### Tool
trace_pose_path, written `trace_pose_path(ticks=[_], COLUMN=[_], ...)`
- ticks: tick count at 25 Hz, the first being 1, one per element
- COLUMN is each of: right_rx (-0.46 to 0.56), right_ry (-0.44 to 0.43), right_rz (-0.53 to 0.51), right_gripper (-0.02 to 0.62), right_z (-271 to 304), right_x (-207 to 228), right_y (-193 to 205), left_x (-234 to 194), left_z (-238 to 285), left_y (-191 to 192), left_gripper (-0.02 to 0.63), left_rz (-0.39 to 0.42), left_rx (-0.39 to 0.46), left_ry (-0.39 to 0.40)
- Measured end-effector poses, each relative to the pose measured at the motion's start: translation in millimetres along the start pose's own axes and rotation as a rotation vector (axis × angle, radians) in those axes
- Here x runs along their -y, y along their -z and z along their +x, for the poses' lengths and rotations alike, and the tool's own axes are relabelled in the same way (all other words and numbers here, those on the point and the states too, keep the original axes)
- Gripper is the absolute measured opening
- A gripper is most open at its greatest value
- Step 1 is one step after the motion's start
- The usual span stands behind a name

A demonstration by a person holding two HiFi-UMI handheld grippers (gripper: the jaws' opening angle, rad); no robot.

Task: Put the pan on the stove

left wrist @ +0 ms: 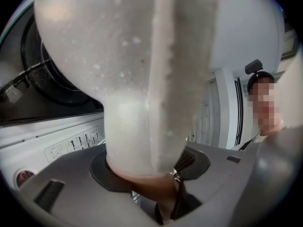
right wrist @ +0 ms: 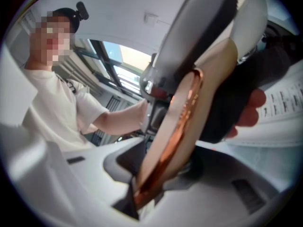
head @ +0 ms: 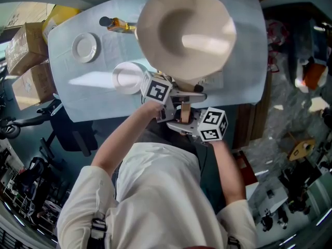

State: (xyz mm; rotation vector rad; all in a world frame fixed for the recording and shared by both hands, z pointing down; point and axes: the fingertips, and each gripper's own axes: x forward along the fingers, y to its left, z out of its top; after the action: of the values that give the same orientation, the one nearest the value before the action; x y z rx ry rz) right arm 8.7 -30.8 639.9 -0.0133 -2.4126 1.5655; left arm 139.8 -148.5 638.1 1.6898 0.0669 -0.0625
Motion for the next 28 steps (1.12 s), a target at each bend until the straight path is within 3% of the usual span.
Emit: trace_pose_path(ticks=[4,14,28], right_rx=[-0.010,0.021,0.073], right_ry=[0.001,-0.026,0.066], right_rz=[0.004,0.074,0.126], right_gripper=[0.134,0.230,0.251], right_z=[-3,-5,-15], right_x=[0,-6,9], right_y=[2,1,9], left_x=[0,-1,-3], left_z=[3,-3,-5], left_y=[0,-3,9], left_gripper=[0.256,0.262,0.270], left_rz=[-0.011,-0.038,-0.030], left_rx=[0.007,0.061,0.058], left_ry=[0.012,0.015,0.000])
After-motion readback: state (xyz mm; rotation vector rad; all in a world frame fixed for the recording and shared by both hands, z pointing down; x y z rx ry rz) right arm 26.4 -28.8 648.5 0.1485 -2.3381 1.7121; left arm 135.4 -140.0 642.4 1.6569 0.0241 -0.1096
